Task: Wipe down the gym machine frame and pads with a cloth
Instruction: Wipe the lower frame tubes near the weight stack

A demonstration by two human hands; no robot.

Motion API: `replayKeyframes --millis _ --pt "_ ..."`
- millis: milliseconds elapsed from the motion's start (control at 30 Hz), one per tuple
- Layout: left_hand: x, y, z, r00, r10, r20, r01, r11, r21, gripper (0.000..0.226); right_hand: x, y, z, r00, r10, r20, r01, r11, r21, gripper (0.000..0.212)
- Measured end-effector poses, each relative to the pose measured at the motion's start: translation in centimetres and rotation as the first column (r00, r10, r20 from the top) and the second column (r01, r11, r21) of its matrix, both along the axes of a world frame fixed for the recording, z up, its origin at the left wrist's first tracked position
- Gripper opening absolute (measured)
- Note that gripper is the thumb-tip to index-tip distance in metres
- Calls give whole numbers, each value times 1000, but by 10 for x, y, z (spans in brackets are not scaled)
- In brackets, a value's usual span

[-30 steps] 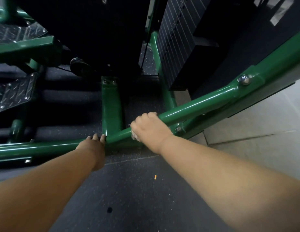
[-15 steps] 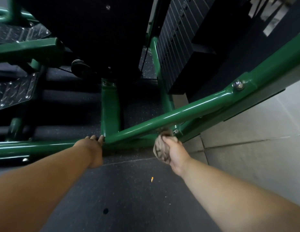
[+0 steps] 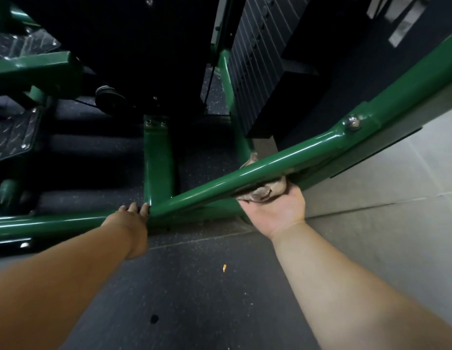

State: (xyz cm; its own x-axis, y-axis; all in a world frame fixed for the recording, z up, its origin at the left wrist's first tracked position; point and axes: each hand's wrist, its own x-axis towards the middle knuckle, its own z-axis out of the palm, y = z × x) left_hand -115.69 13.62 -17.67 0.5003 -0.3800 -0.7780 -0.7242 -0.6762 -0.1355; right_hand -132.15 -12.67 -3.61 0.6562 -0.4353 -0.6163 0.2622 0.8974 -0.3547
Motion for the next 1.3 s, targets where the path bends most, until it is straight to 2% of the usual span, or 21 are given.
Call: replayKeyframes --millis 200,367,633,700,767,833,900,967,1200,1300 --pt "-4 2 2 999 33 10 -33 999 -40 102 -21 -11 25 995 -97 -17 96 995 -38 56" --pt "0 2 2 1000 19 7 -19 1000 -22 100 -4 4 17 993 -75 -94 58 983 -172 54" --pt "-1 -2 9 1000 5 0 -5 1000 18 102 17 13 0 991 -39 -126 8 973 -232 46" --pt "-3 -4 6 1000 10 1 -10 999 33 103 20 17 -11 981 -13 -193 -37 967 -252 36" --pt "-7 -6 6 1000 19 2 -19 999 36 104 23 26 -33 939 35 -343 -132 956 -263 33" --pt "-10 -7 10 1000 23 3 -23 999 29 103 27 39 -56 848 93 -522 -242 944 -225 34" --pt "-12 -7 13 1000 31 -4 -31 999 29 102 32 52 -74 792 120 -599 -277 945 -177 30" --pt "-10 -6 14 999 32 -12 -32 999 29 103 39 59 -87 768 121 -628 -279 947 -158 24" --pt "-7 -6 19 999 21 -37 -20 999 25 104 57 81 -118 717 245 -652 -385 919 -79 25" --pt "-5 -3 17 999 16 -39 -15 1000 20 104 60 83 -118 740 262 -619 -326 945 10 21"
